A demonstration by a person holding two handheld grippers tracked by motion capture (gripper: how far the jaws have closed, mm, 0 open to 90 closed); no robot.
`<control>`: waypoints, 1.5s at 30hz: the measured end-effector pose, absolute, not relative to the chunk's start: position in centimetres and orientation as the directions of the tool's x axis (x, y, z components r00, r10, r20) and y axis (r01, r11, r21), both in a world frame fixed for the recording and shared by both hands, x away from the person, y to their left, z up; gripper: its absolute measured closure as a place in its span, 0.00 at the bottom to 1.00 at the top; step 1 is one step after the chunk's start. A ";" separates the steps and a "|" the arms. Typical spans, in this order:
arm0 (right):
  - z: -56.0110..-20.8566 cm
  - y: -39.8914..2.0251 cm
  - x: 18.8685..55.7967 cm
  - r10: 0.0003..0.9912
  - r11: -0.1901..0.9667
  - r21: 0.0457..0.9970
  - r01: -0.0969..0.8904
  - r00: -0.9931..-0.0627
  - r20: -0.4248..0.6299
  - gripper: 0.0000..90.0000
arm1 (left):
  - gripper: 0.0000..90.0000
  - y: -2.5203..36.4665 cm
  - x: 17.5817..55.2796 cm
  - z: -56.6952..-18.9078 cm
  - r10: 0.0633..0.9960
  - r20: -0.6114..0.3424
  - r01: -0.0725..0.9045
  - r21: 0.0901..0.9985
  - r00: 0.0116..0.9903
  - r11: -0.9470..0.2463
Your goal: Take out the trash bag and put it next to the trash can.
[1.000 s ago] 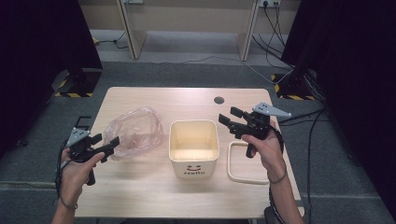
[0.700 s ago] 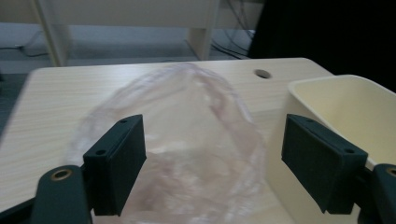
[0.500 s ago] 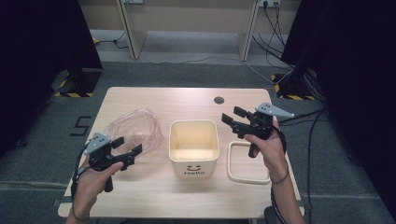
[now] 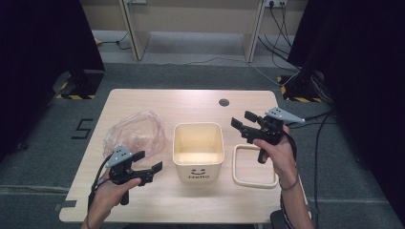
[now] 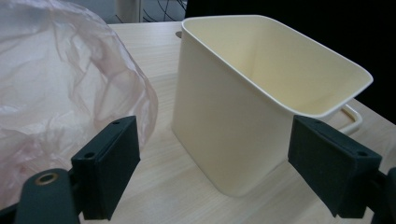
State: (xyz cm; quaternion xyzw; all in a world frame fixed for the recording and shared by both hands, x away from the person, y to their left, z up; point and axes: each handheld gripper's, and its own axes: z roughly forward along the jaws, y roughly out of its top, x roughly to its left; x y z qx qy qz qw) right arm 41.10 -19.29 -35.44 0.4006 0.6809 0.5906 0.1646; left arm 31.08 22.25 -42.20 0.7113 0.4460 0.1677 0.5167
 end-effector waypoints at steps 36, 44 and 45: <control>-39.6 -23.4 41.8 0.850 0.016 0.902 0.431 -0.481 0.214 0.24 | 0.18 21.0 30.7 -51.5 0.817 -0.143 0.566 0.785 0.559 -0.250; -41.0 -24.2 41.1 0.878 0.029 0.886 0.463 -0.435 0.199 0.24 | 0.18 21.3 30.8 -52.2 0.821 -0.097 0.576 0.759 0.563 -0.305; -41.3 -24.4 41.0 0.882 0.029 0.883 0.469 -0.427 0.198 0.24 | 0.18 21.3 30.8 -52.2 0.821 -0.092 0.576 0.757 0.563 -0.310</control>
